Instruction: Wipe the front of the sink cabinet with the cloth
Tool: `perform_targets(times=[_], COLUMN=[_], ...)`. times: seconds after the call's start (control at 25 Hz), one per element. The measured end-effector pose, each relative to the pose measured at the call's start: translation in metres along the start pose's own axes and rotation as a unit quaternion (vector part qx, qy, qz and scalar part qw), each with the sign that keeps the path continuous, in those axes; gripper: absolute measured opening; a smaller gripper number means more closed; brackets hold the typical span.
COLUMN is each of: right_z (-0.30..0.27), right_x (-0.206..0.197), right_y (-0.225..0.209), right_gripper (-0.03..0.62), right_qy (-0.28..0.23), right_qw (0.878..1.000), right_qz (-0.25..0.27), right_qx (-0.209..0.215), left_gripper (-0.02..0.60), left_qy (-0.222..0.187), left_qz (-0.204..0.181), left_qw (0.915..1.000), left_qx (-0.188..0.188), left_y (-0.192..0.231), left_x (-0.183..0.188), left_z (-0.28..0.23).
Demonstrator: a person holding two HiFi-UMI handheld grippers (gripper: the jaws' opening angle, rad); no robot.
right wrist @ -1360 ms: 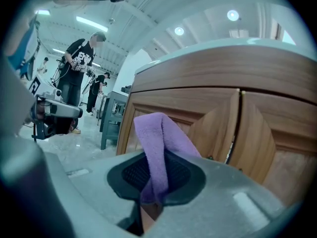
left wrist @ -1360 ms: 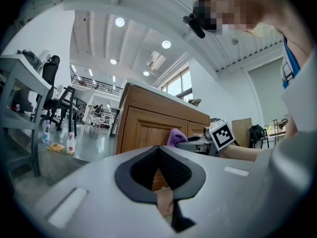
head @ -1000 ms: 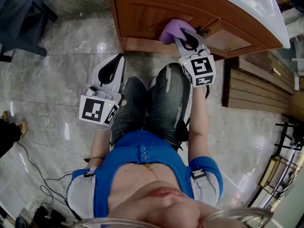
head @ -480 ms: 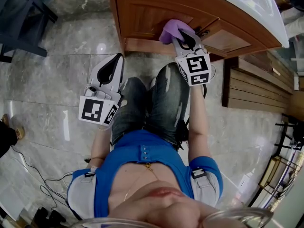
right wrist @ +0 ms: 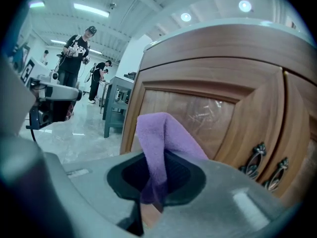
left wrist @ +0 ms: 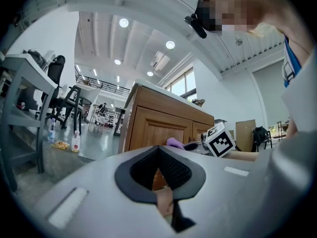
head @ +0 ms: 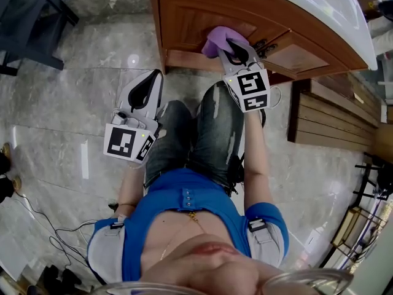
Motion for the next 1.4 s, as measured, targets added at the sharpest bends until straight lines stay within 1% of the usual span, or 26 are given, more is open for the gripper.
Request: perform_targets(times=[0.44, 0.72, 1.0, 1.28, 1.4], right_z=[-0.027, -0.042, -0.056, -0.064, -0.067], right_x=[0.018, 0.030, 0.046, 0.059, 0.060], right_y=[0.038, 0.062, 0.088, 0.110, 0.114], right_gripper=[0.055, 0.055, 0.055, 0.055, 0.055], right_qy=[-0.018, -0.026, -0.041, -0.059, -0.064], right_qw=[0.998, 0.996, 0.991, 0.987, 0.987], right_qz=[-0.002, 0.007, 0.014, 0.009, 0.006], right_qx=[0.056, 0.086, 0.123, 0.149, 0.149], left_gripper=[0.000, 0.000, 0.000, 0.000, 0.000], left_qy=[-0.002, 0.000, 0.002, 0.011, 0.009], left_qz=[0.006, 0.009, 0.008, 0.009, 0.007], left_qw=[0.9999, 0.9999, 0.9999, 0.9997, 0.9997], left_qx=[0.008, 0.011, 0.015, 0.018, 0.020], left_y=[0.004, 0.008, 0.011, 0.014, 0.015], left_x=[-0.001, -0.002, -0.003, -0.007, -0.006], left_z=[0.002, -0.001, -0.003, -0.002, -0.002])
Point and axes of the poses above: the fingertips, and each gripper's own axes: z backward along the fingers, y to its left, x out of its top, the point moved 1 cm from there along z, backward along the fingers, and after that the axes turned 5 degrees about -x, right-handed, at the moved point
